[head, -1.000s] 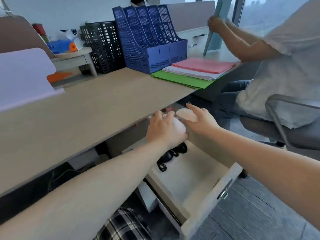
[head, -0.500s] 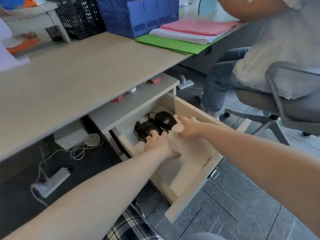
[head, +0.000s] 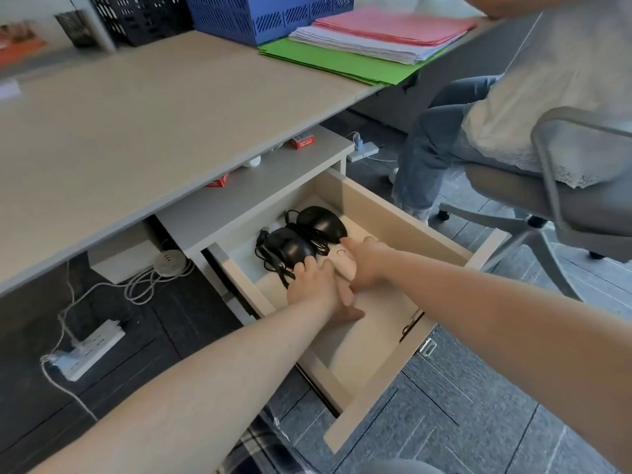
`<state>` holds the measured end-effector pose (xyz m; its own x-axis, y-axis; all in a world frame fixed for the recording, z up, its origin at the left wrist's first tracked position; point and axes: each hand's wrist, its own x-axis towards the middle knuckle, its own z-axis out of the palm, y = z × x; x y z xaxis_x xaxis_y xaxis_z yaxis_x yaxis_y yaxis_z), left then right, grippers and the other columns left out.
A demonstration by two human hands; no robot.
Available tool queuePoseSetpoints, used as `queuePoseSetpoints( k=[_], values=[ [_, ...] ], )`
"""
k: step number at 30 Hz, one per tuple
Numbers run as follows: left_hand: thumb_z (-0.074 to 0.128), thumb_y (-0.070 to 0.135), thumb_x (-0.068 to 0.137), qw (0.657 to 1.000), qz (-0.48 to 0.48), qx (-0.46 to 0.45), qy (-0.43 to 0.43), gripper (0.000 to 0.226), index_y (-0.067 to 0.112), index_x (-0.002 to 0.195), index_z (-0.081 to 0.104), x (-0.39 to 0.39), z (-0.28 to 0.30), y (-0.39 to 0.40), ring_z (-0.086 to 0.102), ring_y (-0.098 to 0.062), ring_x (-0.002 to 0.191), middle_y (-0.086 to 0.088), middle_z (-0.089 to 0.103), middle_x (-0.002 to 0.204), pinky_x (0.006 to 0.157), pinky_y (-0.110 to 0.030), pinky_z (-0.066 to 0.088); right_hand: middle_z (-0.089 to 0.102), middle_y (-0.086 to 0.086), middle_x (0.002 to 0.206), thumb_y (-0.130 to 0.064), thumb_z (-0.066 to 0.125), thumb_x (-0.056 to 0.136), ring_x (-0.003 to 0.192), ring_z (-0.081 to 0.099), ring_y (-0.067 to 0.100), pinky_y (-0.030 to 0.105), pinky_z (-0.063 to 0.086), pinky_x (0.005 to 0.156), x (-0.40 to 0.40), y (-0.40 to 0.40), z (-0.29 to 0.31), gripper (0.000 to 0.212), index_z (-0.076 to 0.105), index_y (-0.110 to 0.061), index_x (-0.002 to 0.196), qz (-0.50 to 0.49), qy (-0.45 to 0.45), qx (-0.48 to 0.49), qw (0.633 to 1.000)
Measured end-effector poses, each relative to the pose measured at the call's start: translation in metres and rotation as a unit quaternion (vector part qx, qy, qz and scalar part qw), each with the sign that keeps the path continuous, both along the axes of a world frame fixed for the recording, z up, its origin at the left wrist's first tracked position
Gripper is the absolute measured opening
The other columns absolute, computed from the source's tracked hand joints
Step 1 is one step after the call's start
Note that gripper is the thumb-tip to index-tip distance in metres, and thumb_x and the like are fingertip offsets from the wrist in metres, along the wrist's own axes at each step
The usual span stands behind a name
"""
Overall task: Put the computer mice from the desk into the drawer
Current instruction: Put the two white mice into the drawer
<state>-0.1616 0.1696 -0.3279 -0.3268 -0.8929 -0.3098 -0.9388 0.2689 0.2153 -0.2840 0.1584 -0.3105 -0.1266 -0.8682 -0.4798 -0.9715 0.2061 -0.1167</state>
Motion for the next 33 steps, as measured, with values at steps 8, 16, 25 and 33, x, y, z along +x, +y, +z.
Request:
queuePoseSetpoints(
  k=[8, 16, 25, 33],
  values=[
    [0.080, 0.065, 0.046, 0.999, -0.007, -0.020, 0.032, 0.105, 0.016, 0.128, 0.036, 0.000, 0.003, 0.001, 0.037, -0.029, 0.118, -0.007, 0.033, 0.128, 0.099, -0.040, 0.043, 0.039, 0.018, 0.141, -0.041, 0.078, 0.070, 0.130, 0.044, 0.035, 0.041, 0.044, 0.102, -0.002, -0.002, 0.000, 0.097, 0.023, -0.018, 0.147, 0.014, 0.012, 0.015, 1.000],
    [0.082, 0.065, 0.047, 1.000, -0.010, -0.003, 0.019, 0.106, 0.016, 0.130, 0.036, 0.004, 0.012, -0.003, 0.037, -0.028, 0.121, -0.007, 0.034, 0.130, 0.097, -0.040, 0.043, 0.049, 0.011, 0.140, -0.035, 0.080, 0.070, 0.128, 0.050, 0.030, 0.037, 0.047, 0.103, -0.005, 0.000, 0.012, 0.098, 0.024, -0.015, 0.148, -0.003, -0.004, 0.011, 1.000],
    [0.067, 0.059, 0.072, 0.999, -0.022, -0.041, 0.007, 0.069, 0.014, 0.121, 0.048, 0.008, 0.059, -0.004, 0.044, -0.030, 0.121, -0.009, 0.044, 0.128, 0.091, -0.042, 0.046, 0.058, 0.010, 0.129, -0.028, 0.053, 0.092, 0.117, 0.056, 0.028, 0.037, 0.049, 0.097, -0.003, 0.026, 0.063, 0.045, 0.051, -0.009, 0.133, -0.035, 0.000, -0.044, 0.998],
    [0.052, 0.037, 0.090, 0.987, -0.007, -0.142, -0.075, 0.031, 0.017, 0.113, 0.062, 0.038, 0.122, 0.002, 0.060, -0.028, 0.106, -0.005, 0.064, 0.113, 0.072, -0.032, 0.041, 0.049, 0.003, 0.073, -0.012, 0.035, 0.097, 0.063, 0.051, 0.020, 0.028, 0.046, 0.060, -0.019, 0.108, 0.117, 0.038, 0.046, -0.009, 0.133, -0.173, 0.052, -0.002, 0.983]
  ],
)
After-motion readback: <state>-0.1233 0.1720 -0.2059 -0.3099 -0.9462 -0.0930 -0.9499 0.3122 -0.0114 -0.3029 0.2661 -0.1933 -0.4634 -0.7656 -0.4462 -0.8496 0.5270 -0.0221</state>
